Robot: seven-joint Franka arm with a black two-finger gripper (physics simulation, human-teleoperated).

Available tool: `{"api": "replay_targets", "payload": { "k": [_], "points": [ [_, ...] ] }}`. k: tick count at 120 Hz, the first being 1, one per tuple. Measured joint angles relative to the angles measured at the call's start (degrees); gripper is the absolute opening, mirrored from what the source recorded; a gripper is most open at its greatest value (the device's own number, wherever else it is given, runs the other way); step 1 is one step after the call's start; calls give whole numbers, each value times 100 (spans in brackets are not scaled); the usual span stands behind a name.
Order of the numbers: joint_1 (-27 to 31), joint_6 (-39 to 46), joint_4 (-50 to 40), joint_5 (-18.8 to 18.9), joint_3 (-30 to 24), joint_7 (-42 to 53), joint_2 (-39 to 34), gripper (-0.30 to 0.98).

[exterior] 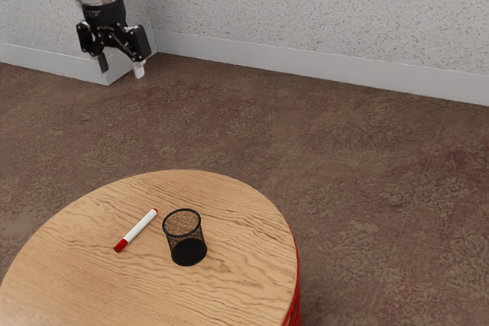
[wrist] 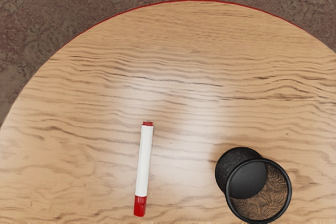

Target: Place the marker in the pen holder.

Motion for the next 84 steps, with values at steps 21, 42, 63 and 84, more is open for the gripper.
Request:
{"api": "replay_targets", "payload": {
  "k": [21,42,63,84],
  "points": [
    [9,-48,14,20,1,-19,46,69],
    [18,24,-142,94,156,-29,152,69],
    [23,826,-1775,196,253,-25,-267,69],
    [104,1722,-2781,278,294,-27,-291,69]
  ]
}}
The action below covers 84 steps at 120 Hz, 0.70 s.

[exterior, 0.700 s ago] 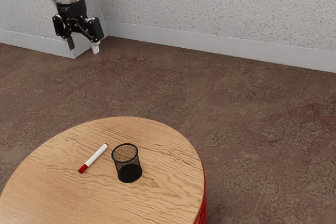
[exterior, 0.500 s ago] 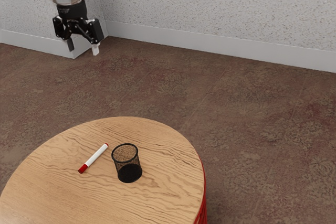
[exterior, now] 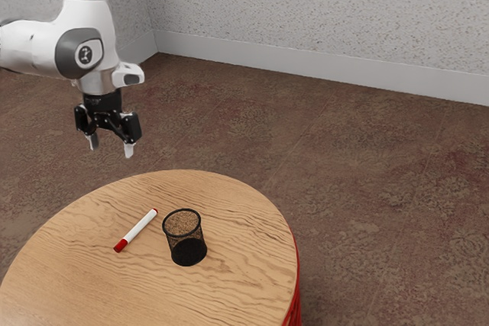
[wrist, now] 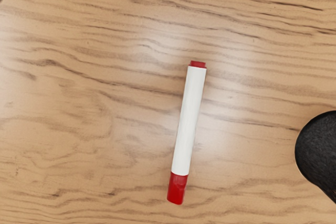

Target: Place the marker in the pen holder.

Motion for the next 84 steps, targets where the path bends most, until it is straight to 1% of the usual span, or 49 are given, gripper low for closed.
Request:
{"api": "replay_targets", "payload": {
  "k": [28,44,65,84],
  "points": [
    [-16,855,-640,28,4,8,187,69],
    [-99,1493,-782,31,4,176,616,69],
    [-99,2318,-1524,26,4,517,589,69],
    [-90,2890,-1504,36,0,772,965,69]
  ]
}}
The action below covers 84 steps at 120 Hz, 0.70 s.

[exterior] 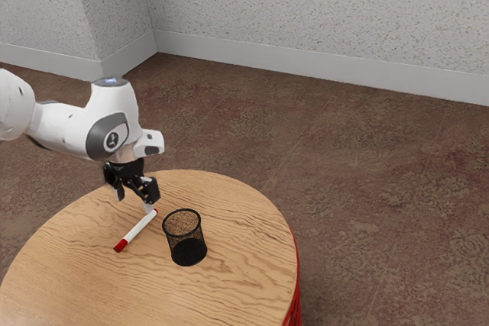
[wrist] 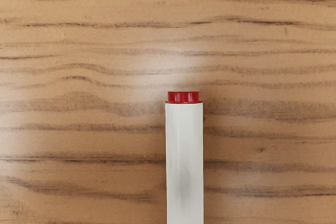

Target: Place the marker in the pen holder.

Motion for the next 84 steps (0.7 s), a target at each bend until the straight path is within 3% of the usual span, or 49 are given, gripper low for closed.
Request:
{"api": "replay_targets", "payload": {
  "k": [25,56,84],
  "points": [
    [0,454,142,-79,-10,232,527,69],
    [-7,650,94,-277,-12,326,637,68],
    [-5,695,74,-352,-14,364,637,44]
  ]
}}
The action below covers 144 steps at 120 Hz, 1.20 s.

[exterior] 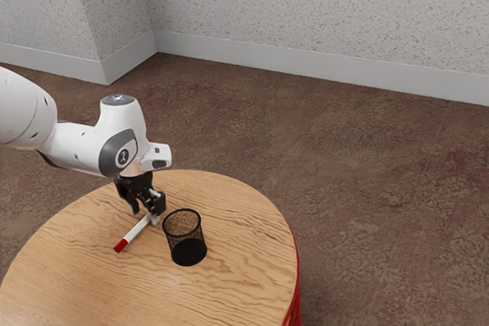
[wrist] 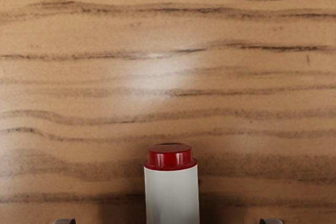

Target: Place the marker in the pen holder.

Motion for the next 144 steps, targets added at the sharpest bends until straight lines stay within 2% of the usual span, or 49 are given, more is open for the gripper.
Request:
{"api": "replay_targets", "payload": {
  "k": [24,40,100,118,144],
  "points": [
    [-3,-22,-2,-27,3,17,-27,18],
    [-3,-28,-2,-31,1,27,-21,8],
    [-9,8,1,2,1,3,-76,0],
    [-9,-1,-30,37,-85,-15,-780,-1],
    [-39,291,-495,72,-751,-52,-2616,-1]
  ]
}}
